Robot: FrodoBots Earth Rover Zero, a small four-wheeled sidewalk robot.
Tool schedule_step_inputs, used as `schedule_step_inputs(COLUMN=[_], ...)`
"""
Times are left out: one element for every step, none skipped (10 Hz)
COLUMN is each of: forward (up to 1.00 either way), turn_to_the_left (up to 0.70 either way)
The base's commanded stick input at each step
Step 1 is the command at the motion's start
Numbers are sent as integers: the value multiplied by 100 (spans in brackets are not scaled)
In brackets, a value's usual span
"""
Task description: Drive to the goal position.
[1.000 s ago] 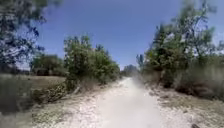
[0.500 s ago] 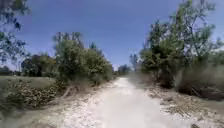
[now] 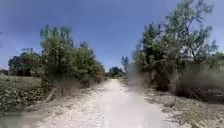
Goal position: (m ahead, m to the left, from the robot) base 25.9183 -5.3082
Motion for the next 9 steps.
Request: schedule_step_inputs(forward=[70, 70, 70, 70, 70, 70, 70, 70, 70], turn_to_the_left=[0, 0, 0, 0, 0, 0, 0, 0, 0])
